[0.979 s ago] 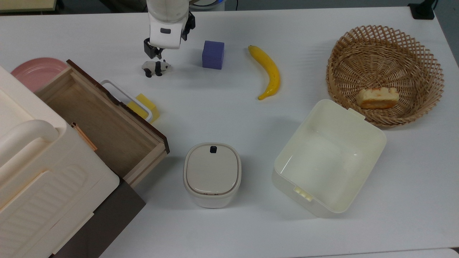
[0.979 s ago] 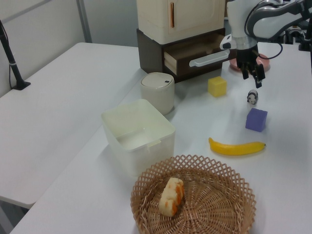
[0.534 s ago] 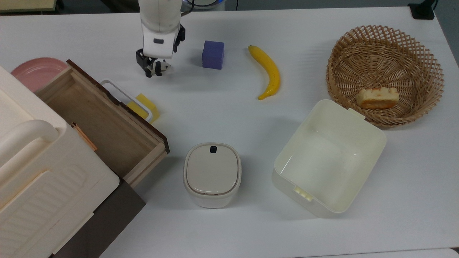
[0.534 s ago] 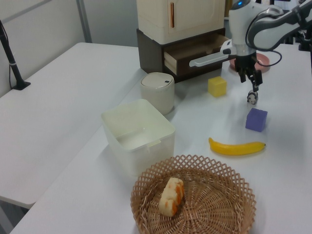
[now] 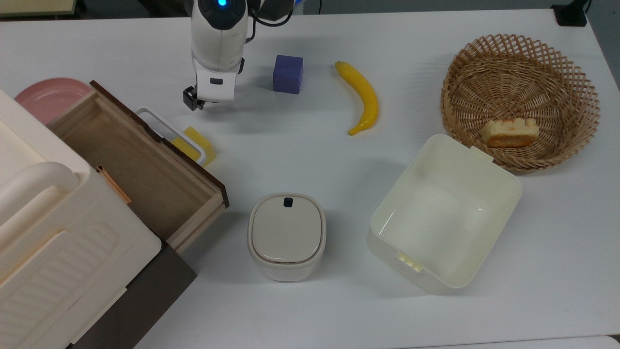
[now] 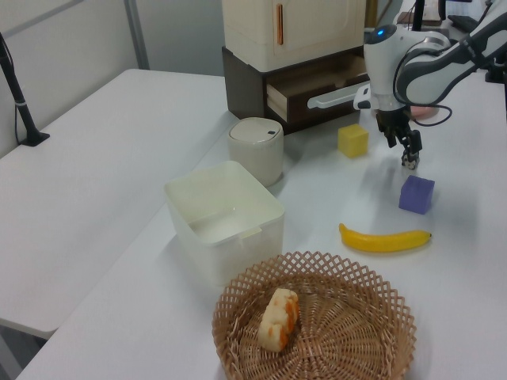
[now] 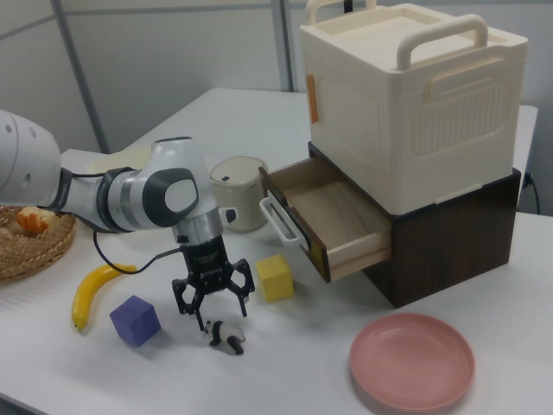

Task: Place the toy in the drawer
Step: 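Close the gripper on the panda toy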

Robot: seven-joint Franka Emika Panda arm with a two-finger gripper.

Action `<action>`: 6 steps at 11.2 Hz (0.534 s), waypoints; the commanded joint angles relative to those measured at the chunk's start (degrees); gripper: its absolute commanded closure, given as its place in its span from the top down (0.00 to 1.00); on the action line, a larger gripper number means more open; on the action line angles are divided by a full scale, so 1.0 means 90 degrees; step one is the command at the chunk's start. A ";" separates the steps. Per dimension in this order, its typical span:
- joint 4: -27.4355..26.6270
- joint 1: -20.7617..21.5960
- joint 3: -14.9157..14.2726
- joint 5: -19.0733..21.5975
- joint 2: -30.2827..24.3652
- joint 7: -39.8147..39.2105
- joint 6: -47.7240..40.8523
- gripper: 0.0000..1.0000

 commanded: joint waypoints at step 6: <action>-0.0150 -0.0020 -0.0010 -0.0312 0.0078 -0.0008 0.0124 0.60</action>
